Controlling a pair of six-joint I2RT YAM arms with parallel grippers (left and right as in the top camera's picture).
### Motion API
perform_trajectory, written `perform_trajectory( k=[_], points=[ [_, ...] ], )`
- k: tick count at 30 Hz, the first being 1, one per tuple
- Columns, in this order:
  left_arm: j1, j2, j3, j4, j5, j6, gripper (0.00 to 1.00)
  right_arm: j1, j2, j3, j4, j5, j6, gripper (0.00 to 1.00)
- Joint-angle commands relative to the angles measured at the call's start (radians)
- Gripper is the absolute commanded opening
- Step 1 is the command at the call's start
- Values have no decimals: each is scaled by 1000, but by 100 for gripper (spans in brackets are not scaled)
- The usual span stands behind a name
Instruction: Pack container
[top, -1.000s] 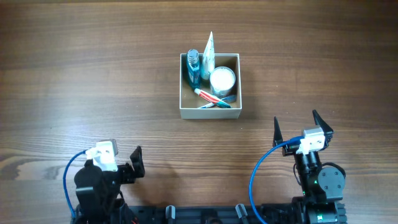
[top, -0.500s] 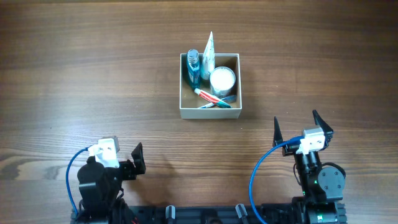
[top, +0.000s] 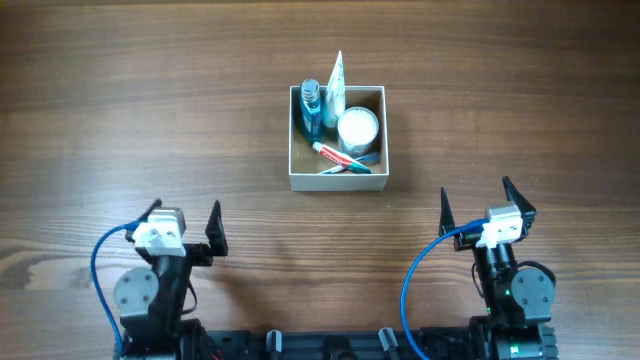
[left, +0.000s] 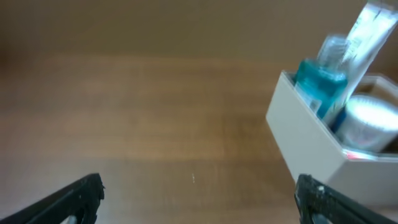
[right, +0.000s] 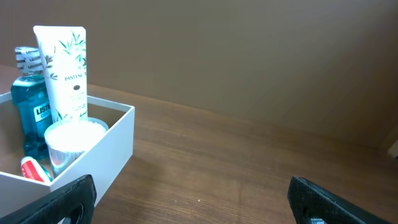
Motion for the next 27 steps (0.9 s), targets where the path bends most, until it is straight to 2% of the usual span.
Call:
perform_trajectory(
  k=[1, 5, 27],
  points=[
    [-13, -14, -77, 188, 12, 88, 100, -5, -7, -1, 2, 2, -18, 100],
    [-13, -14, -150, 303, 13, 87, 100, -5, -7, -1, 2, 2, -18, 100],
    [-56, -14, -150, 291, 12, 50, 100, -5, -7, -1, 2, 2, -17, 100]
  ],
)
